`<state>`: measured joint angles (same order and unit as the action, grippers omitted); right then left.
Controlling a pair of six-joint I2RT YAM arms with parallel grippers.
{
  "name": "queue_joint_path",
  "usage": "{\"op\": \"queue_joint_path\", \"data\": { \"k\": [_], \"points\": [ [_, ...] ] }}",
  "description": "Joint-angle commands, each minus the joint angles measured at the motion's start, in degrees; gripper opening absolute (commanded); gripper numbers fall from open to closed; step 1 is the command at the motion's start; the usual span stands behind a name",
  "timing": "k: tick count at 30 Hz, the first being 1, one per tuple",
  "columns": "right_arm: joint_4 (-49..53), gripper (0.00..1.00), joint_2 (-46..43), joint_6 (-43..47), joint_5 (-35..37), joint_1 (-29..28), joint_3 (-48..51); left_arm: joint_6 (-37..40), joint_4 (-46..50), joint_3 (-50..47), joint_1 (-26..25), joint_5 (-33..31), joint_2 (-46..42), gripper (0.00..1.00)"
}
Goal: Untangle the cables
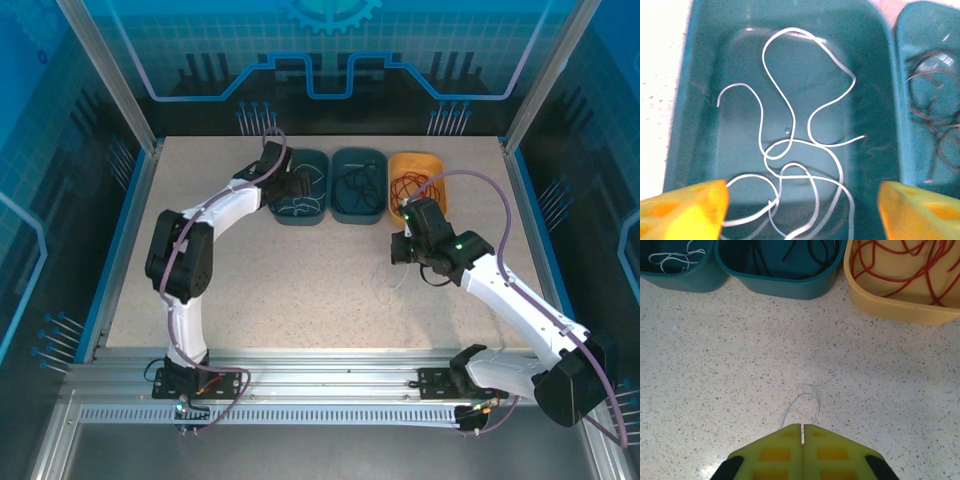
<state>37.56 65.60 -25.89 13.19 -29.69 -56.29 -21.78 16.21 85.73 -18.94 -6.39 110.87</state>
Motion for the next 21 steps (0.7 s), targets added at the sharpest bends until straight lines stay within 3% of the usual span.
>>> {"op": "queue_joint_path", "data": {
  "k": [1,9,21],
  "points": [
    [0.5,0.00,-1.6,0.0,-0.1,-1.0,-2.5,-3.5,-1.6,-3.1,-0.3,0.3,-9.6,0.99],
    [3.7,0.00,-2.0,1.9,2.0,-4.2,-8.3,-5.0,-1.0,-14.4,-0.3,-1.0,-27.4,0.99],
    [9.1,0.00,4.7,7.9,2.1,-8.6,-26.1,-7.8,-3.7,-36.7,0.3,-6.9,-55.3,0.99]
  ]
}}
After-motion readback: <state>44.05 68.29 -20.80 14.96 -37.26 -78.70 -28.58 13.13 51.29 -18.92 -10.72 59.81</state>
